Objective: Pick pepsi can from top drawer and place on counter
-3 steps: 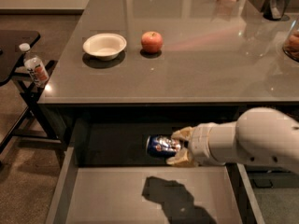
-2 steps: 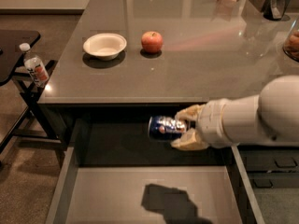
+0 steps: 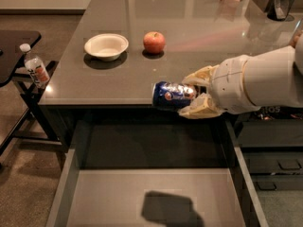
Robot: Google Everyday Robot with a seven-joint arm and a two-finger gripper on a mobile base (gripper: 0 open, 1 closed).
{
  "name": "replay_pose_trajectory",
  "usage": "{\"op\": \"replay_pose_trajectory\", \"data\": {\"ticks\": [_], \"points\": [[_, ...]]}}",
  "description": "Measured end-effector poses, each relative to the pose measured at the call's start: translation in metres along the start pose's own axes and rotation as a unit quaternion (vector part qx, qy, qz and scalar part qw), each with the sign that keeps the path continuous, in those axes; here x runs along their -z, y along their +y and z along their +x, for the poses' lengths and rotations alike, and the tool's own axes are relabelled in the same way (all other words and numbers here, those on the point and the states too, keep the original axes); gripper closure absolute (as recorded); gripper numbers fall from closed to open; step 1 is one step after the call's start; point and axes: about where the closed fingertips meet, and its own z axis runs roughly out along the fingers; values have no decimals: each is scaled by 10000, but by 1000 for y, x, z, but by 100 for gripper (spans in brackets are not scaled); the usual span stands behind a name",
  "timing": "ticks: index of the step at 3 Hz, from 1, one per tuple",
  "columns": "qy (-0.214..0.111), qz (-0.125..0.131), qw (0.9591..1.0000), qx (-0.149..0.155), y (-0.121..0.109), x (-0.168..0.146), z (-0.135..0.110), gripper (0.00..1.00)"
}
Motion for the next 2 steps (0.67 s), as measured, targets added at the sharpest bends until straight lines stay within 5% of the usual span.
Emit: {"op": "replay_pose_trajectory", "data": {"ticks": [2], "points": [[-10,-45,10000,31,-20,-18,5,100]]}}
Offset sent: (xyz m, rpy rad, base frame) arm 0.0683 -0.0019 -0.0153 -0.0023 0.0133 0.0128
